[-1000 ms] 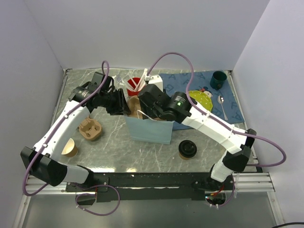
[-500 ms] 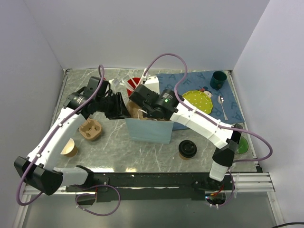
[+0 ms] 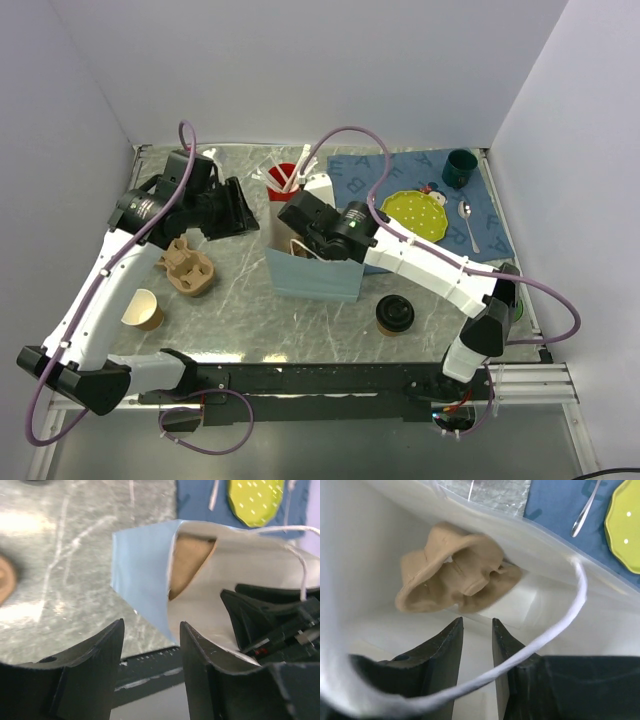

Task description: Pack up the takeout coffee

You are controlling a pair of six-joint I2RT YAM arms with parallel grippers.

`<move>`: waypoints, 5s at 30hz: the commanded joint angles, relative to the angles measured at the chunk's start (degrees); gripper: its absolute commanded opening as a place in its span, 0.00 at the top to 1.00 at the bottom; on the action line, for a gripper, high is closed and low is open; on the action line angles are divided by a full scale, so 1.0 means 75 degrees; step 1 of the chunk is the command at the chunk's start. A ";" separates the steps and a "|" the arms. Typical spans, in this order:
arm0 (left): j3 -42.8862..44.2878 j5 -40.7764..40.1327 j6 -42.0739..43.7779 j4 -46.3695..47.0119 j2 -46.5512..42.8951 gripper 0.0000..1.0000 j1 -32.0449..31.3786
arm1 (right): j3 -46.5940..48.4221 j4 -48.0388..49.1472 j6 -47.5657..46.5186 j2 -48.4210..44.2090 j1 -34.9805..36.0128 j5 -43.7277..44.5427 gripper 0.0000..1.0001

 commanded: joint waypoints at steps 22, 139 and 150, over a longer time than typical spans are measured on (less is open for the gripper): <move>-0.1642 0.1154 0.0412 0.2003 -0.0436 0.54 -0.0004 | -0.2276 0.2967 -0.2745 -0.1342 -0.0097 -0.2721 0.53; -0.1948 0.0861 -0.0069 0.0997 -0.1317 0.49 -0.0110 | 0.2550 -0.0641 -0.1352 0.0427 -0.0494 -0.3331 0.39; -0.1703 0.0896 -0.0373 0.1126 -0.1164 0.82 -0.0110 | 0.1975 -0.0500 -0.1598 0.0110 -0.0824 -0.3813 0.46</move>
